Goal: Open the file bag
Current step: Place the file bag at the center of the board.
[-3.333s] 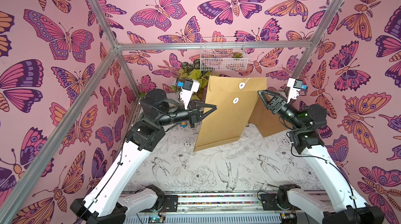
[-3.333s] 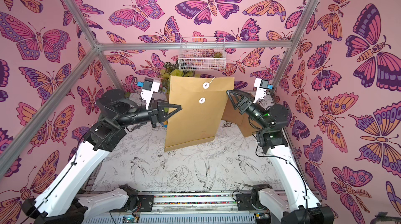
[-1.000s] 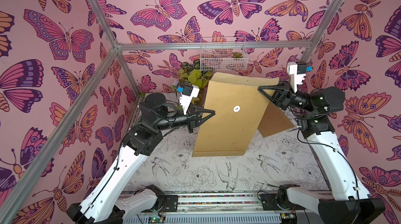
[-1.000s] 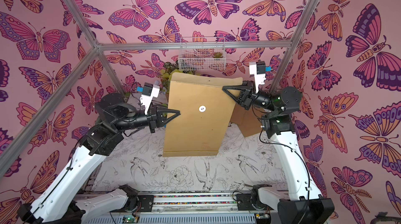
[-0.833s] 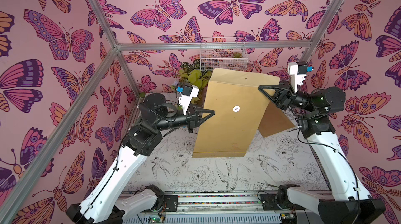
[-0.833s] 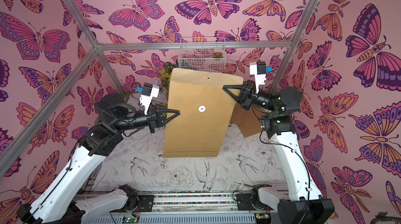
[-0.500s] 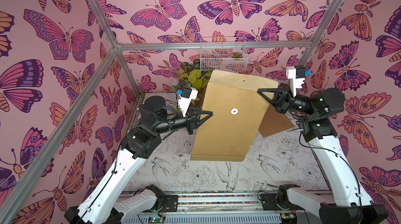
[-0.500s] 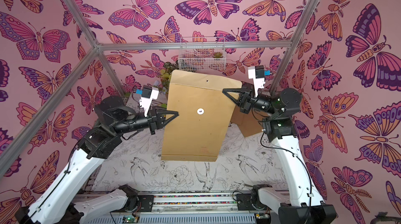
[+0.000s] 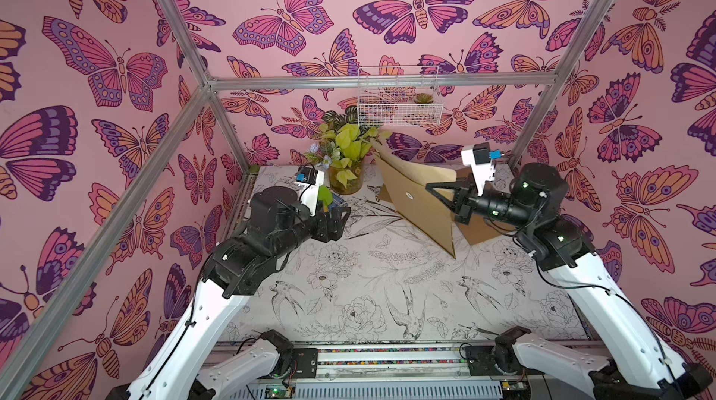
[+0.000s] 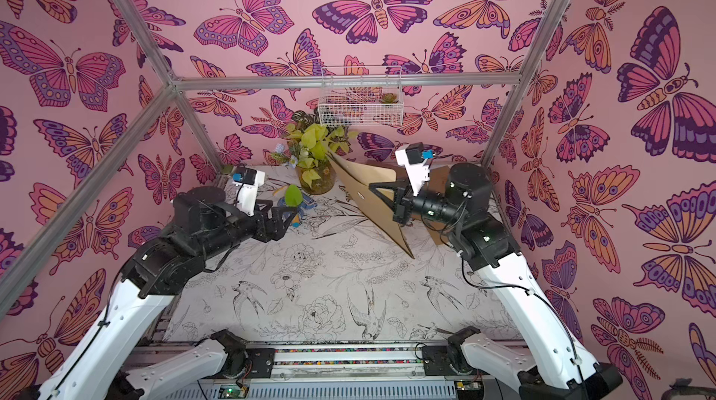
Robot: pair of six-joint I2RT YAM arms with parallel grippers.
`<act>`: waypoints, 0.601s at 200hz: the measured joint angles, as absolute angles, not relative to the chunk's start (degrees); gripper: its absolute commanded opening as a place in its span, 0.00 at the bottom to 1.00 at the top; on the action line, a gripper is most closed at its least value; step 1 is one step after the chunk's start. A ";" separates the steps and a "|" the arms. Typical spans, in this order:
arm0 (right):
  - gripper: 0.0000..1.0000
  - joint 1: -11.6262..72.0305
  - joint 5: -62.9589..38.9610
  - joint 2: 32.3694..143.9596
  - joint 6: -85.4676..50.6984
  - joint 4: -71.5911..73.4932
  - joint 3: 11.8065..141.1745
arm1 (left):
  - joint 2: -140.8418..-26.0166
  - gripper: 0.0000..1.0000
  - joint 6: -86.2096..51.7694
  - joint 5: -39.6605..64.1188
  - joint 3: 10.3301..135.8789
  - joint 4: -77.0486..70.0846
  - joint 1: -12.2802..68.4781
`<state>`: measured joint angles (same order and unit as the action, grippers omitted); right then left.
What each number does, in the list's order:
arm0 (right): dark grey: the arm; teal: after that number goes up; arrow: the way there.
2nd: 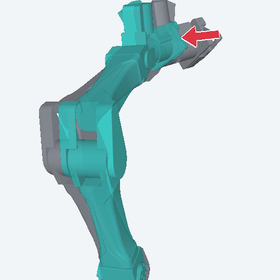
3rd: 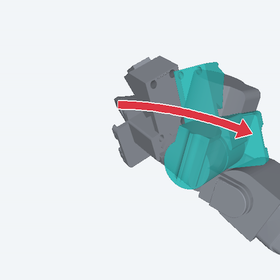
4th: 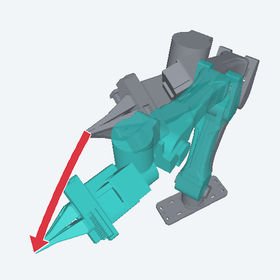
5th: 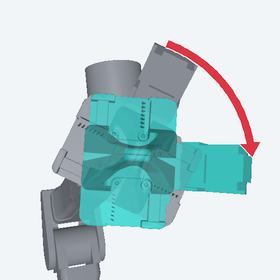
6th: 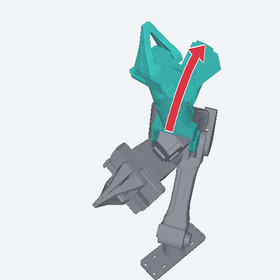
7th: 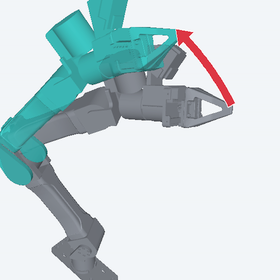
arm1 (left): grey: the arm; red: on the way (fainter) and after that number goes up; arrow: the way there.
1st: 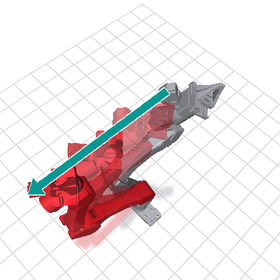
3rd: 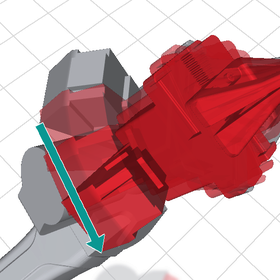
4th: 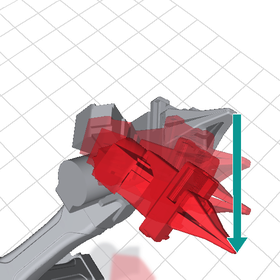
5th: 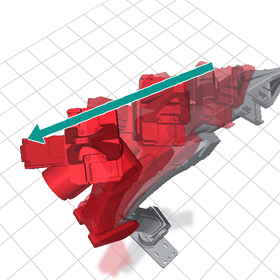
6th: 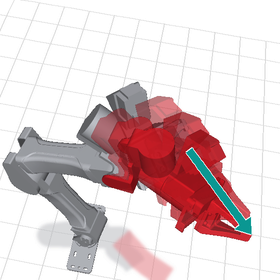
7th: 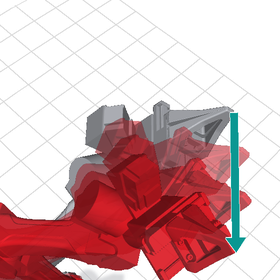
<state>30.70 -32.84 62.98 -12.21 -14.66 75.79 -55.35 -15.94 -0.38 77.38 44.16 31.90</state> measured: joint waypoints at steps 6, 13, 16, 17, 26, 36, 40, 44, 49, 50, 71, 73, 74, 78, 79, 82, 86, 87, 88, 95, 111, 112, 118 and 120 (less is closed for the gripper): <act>0.00 33.10 -30.72 63.90 -11.70 -15.18 76.16 | -54.74 0.96 -16.14 -1.76 77.08 45.65 31.90; 0.00 36.12 -28.27 65.25 -11.31 -15.59 76.82 | -53.87 0.96 -16.49 -3.16 76.73 47.11 31.90; 0.00 37.23 -27.49 65.87 -11.20 -15.66 77.12 | -53.41 0.96 -16.73 -3.62 76.62 47.75 31.90; 0.00 37.87 -27.20 66.24 -11.16 -15.68 77.25 | -53.17 0.96 -16.64 -3.88 76.60 48.03 31.90; 0.00 41.36 -24.91 68.25 -11.09 -15.57 78.24 | -51.64 0.97 -16.99 -5.45 76.49 49.91 31.90; 0.00 44.27 -23.29 70.46 -11.55 -14.72 79.15 | -49.67 0.97 -17.21 -6.96 76.51 51.59 31.90; 0.00 45.32 -22.81 71.26 -11.99 -14.15 79.44 | -48.80 0.97 -17.28 -7.57 76.55 52.27 31.90; 0.00 46.17 -22.39 72.10 -12.40 -13.52 79.72 | -48.12 0.98 -17.43 -8.08 76.64 52.88 31.90; 0.00 46.92 -21.85 72.90 -12.97 -12.78 79.96 | -47.24 0.98 -17.50 -8.82 76.79 53.74 31.90; 0.00 47.03 -21.76 73.03 -13.10 -12.62 80.01 | -46.96 0.98 -17.52 -9.04 76.88 54.02 31.90; 0.00 48.01 -18.04 74.98 -15.86 -10.04 80.09 | -44.60 0.98 -18.11 -11.51 78.56 57.41 31.90; 0.00 47.99 -17.30 75.09 -16.19 -10.02 80.09 | -44.56 0.98 -18.13 -11.64 78.72 57.63 31.90; 0.00 47.99 -17.08 75.13 -16.27 -9.98 80.09 | -44.51 0.98 -18.15 -11.77 78.87 57.89 31.90; 0.00 47.97 -15.75 75.33 -16.69 -9.85 80.09 | -44.42 0.99 -18.31 -12.03 79.18 58.33 31.90; 0.00 47.97 -15.55 75.35 -16.75 -9.85 80.09 | -44.42 0.99 -18.35 -12.05 79.26 58.46 31.88; 0.00 47.88 -14.59 75.46 -17.10 -9.76 80.09 | -44.42 0.99 -18.37 -12.21 79.42 58.74 31.90; 0.00 47.81 -13.67 75.61 -17.50 -9.74 80.09 | -44.47 0.99 -18.50 -12.34 79.57 59.00 31.90; 0.00 47.75 -13.50 75.66 -17.63 -9.74 80.09 | -44.49 0.99 -18.52 -12.36 79.57 59.02 31.90; 0.00 47.66 -13.26 75.72 -17.85 -9.72 80.07 | -44.51 0.99 -18.52 -12.40 79.59 59.11 31.90; 0.00 47.13 -12.16 76.07 -18.61 -9.21 79.81 | -44.77 0.99 -18.72 -12.45 79.59 59.57 31.90; 0.00 44.91 -10.33 77.06 -20.82 -7.16 77.32 | -45.87 0.99 -19.27 -12.36 79.00 60.25 31.90; 0.00 44.75 -10.24 77.14 -20.91 -7.05 77.14 | -46.02 0.99 -19.40 -12.32 78.87 60.27 31.90; 0.00 43.59 -9.80 77.82 -21.63 -6.24 75.61 | -46.54 0.99 -19.66 -12.12 78.37 60.31 31.90; 0.00 43.18 -9.74 78.13 -21.98 -6.02 75.05 | -46.78 0.99 -19.79 -12.01 78.08 60.27 31.90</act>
